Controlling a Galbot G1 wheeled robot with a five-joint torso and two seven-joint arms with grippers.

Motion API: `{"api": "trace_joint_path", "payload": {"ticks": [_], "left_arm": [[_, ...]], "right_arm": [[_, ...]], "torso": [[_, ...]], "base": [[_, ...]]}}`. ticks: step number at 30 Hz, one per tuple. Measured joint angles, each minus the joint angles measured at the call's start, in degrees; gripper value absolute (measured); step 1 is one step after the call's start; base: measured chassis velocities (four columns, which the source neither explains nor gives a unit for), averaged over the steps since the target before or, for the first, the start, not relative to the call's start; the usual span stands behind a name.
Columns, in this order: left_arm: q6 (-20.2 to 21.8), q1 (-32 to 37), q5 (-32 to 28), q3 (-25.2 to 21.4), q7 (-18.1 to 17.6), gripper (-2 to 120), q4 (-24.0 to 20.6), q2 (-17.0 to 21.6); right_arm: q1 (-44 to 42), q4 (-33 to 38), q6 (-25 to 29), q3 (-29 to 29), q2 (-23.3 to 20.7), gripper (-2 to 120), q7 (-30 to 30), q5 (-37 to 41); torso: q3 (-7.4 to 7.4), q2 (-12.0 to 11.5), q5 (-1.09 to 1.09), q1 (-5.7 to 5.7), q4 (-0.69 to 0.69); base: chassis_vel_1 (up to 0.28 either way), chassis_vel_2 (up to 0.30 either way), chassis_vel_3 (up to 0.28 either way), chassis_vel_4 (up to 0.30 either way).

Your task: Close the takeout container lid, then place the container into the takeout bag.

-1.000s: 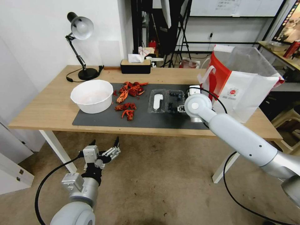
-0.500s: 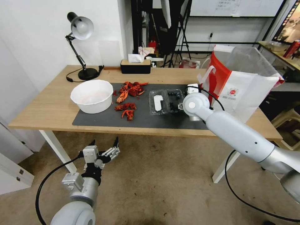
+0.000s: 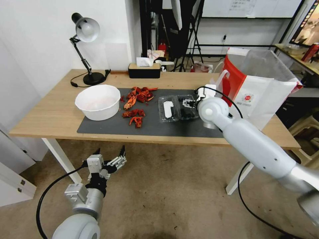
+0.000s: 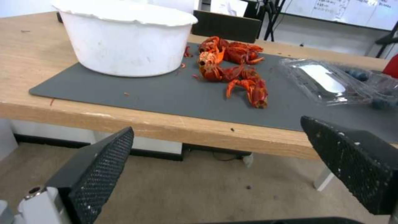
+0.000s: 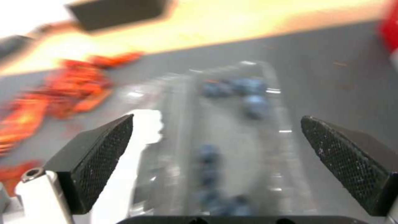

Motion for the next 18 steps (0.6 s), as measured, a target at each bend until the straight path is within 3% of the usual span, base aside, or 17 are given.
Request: {"api": "trace_joint_path", "payload": {"ticks": [3,4,7,12,14,18], "left_arm": [[0.0,-0.2,0.0,0.0,0.0,100,0.0,-0.1],[0.0,-0.2,0.0,0.0,0.0,100,0.0,-0.1],[0.1,-0.3,0.0,0.0,0.1,100,0.0,-0.1],[0.2,-0.6,-0.1,0.1,0.2,100,0.2,0.0],[0.2,-0.7,-0.2,0.1,0.3,100,0.4,0.0],[0.2,-0.8,-0.3,0.1,0.4,100,0.8,0.0]], "right_arm": [[-6.3,4.5,6.0,4.0,-3.2,100,-10.4,-6.2],[-6.3,4.5,6.0,4.0,-3.2,100,-10.4,-6.2],[-12.8,8.4,11.2,9.1,-6.5,100,-18.8,-16.0],[-22.2,11.7,17.1,15.5,-8.9,100,-26.0,-24.1],[-29.4,13.2,22.3,19.5,-9.5,100,-29.7,-29.7],[-37.0,15.2,27.8,24.6,-9.0,100,-32.2,-35.1]], "torso": [[0.00,0.0,-0.03,0.00,-0.01],[0.00,0.0,-0.03,0.00,-0.01],[-0.01,0.0,-0.05,0.00,0.02],[0.00,0.0,-0.03,0.00,0.02],[-0.01,0.0,0.01,-0.01,-0.03],[0.00,0.0,-0.03,-0.01,0.02]], "base": [[0.000,0.000,0.000,0.000],[0.000,0.000,0.000,0.000],[0.000,0.000,0.000,0.000],[0.000,0.000,0.000,0.000],[0.000,0.000,0.000,0.000],[0.000,0.000,0.000,0.000]]}}
